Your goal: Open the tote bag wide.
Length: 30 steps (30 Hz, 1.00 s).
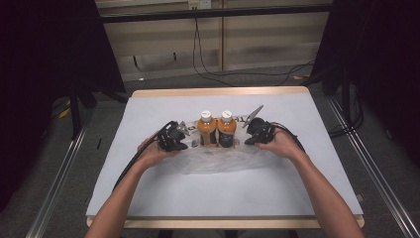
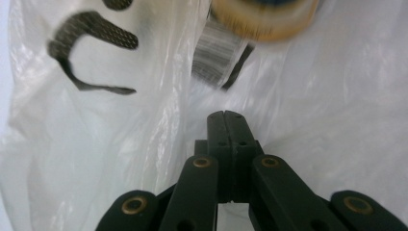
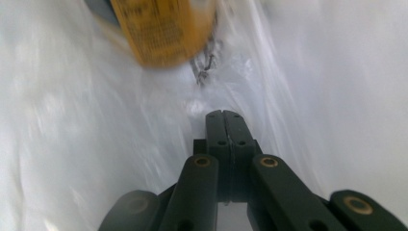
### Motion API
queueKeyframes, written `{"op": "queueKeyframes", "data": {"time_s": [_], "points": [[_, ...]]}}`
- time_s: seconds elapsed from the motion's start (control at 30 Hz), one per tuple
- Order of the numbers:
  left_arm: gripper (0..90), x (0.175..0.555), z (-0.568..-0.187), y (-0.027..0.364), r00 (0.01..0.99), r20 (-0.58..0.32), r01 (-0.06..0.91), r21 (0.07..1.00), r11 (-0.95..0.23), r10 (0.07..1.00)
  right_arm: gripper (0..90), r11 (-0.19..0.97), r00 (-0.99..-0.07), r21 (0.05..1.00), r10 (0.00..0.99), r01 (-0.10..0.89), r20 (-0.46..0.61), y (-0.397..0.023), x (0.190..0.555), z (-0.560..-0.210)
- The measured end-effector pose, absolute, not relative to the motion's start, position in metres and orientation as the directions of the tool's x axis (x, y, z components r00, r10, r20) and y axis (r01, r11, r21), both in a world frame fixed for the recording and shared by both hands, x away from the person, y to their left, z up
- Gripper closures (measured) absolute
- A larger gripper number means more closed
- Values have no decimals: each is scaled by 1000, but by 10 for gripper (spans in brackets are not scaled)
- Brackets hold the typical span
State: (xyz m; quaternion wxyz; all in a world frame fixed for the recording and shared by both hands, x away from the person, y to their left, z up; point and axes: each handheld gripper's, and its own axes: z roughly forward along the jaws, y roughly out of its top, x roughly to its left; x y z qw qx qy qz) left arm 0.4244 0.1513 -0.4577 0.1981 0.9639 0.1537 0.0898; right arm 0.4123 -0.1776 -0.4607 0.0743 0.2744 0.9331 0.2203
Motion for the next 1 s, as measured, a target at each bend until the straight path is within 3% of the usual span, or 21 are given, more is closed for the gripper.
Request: {"op": "queueKeyframes", "data": {"time_s": [0.23,0.33,0.37,0.43,1.0], "points": [[900,430,-458,172,924,105,296,411,-862,367,900,770,-842,430,538,472,-40,-187,408,-459],[900,432,-458,173,925,101,298,407,-863,367,900,798,-843,406,526,445,-111,-187,409,-459],[900,433,-458,173,924,101,298,413,-861,368,900,818,-827,378,528,434,-194,-189,410,-460],[900,435,-459,174,925,103,295,414,-861,367,900,791,-812,394,561,468,-162,-196,412,-460],[900,445,-459,179,919,143,283,405,-869,367,900,805,-790,321,575,499,-213,-245,403,-459]]}}
